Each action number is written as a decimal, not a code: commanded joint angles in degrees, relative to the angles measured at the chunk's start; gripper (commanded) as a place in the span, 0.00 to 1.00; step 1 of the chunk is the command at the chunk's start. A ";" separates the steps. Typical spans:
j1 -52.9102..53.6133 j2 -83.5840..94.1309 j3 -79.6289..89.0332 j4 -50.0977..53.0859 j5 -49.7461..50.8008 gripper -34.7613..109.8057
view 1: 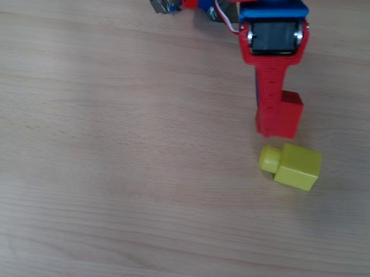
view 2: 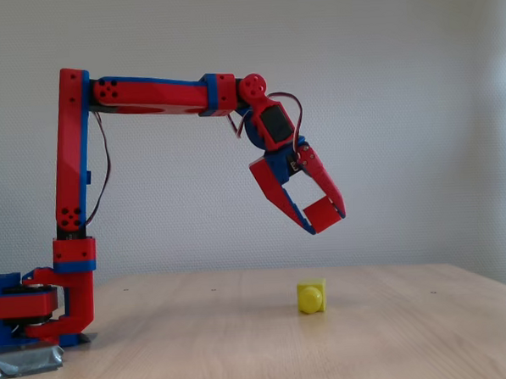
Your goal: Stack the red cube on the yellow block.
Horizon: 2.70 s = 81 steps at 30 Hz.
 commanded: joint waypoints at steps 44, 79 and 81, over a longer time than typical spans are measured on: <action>-8.17 -8.88 -3.60 -4.39 -11.60 0.30; -6.94 -11.25 -8.35 -1.41 -10.02 0.36; -7.03 -11.16 -8.44 -1.05 -10.28 0.37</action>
